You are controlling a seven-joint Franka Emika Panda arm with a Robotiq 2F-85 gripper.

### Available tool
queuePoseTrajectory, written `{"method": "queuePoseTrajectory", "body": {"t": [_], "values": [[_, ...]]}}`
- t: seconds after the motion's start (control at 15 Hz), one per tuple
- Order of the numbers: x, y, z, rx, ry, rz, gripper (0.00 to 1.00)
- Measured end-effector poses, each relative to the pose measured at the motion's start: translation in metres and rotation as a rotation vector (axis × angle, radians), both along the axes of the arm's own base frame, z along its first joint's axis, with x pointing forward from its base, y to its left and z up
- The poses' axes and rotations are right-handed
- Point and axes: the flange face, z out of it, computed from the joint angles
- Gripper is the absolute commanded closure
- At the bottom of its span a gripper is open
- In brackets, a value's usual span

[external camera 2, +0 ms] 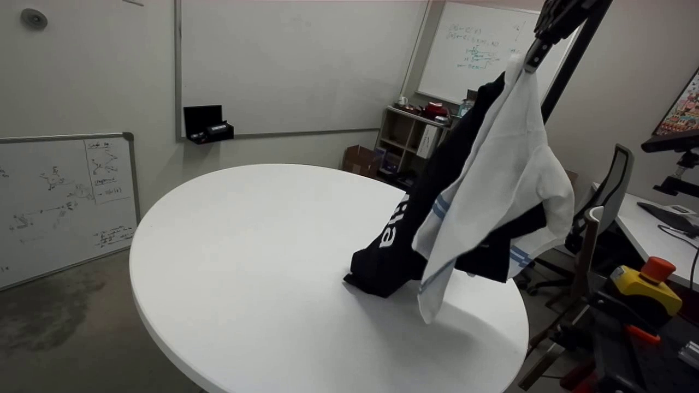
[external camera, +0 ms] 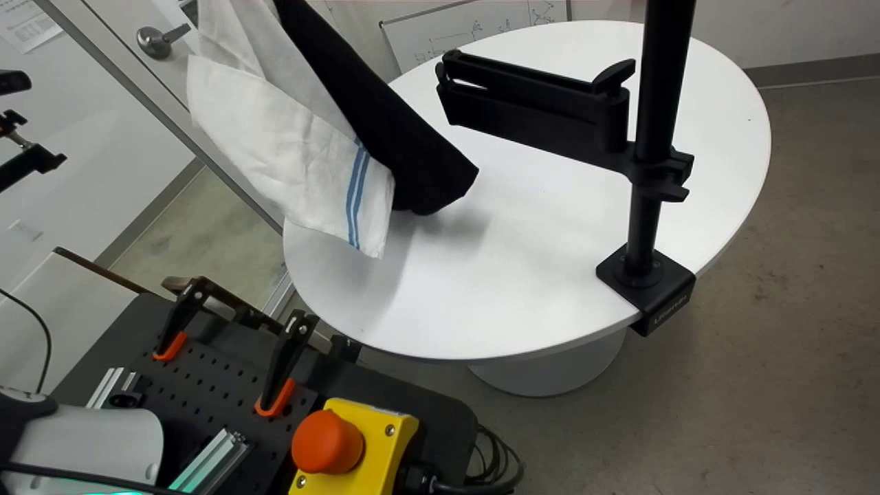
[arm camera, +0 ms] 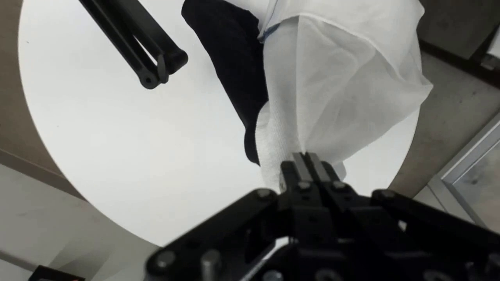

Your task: Put the towels on the table

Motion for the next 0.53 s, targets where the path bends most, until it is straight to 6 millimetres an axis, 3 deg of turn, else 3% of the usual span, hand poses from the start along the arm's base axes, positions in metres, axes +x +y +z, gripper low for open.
{"method": "queuePoseTrajectory", "body": {"t": [0.53], "values": [[0.015,0.052,-0.087,-0.041,0.189,0.104,1.00]]}}
